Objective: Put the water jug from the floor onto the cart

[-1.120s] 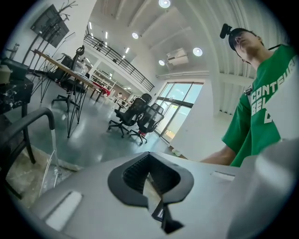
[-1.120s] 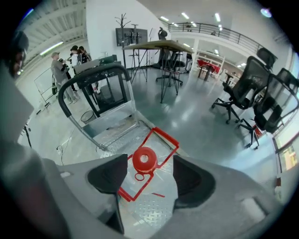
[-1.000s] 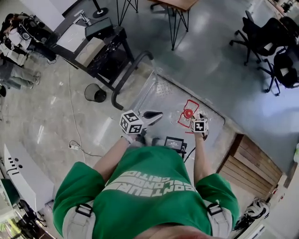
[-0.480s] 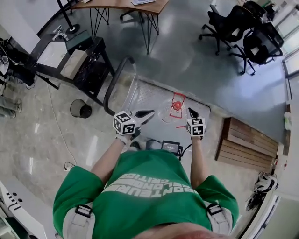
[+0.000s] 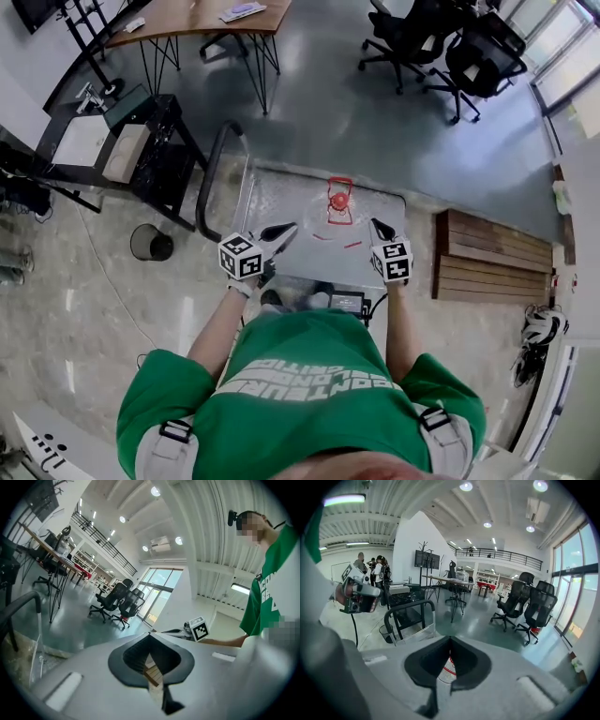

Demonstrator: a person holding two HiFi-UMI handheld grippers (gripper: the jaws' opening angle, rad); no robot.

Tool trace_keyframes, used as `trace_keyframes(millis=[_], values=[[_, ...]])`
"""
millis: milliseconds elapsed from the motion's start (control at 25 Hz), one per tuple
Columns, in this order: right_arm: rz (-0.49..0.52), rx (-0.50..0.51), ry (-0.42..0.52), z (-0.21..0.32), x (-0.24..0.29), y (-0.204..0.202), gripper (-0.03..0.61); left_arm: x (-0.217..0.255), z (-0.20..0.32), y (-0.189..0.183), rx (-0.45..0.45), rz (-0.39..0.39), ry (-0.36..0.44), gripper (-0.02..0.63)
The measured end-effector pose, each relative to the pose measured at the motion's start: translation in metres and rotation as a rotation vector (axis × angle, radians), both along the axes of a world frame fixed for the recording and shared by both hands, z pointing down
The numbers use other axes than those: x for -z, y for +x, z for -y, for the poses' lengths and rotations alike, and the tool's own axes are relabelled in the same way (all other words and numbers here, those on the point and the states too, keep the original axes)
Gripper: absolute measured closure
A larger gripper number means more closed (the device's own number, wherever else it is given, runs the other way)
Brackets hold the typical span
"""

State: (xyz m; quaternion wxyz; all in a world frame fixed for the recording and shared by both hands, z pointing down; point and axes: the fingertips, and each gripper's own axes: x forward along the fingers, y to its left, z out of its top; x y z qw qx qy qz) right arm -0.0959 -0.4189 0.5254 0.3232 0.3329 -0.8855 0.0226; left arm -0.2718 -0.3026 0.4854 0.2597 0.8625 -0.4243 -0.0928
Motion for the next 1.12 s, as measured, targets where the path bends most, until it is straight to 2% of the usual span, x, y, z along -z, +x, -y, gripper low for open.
trace_keyframes(millis=[360,640,880,1120], values=[[0.012,0.088,0.027,0.001,0.013,0.010,0.584,0.014,0.012,0.031,0.017,0.020,0.021,0.604],[0.001,0.219,0.020,-0.015,0.010,0.050,0.584,0.011,0.025,0.100,-0.011,0.023,0.016,0.604],[-0.003,0.205,-0.037,-0.030,-0.005,0.105,0.584,0.007,0.023,0.162,-0.061,0.027,0.006,0.604],[0.011,0.182,-0.038,-0.034,-0.005,0.130,0.584,0.006,0.020,0.177,-0.062,0.047,0.003,0.604]])
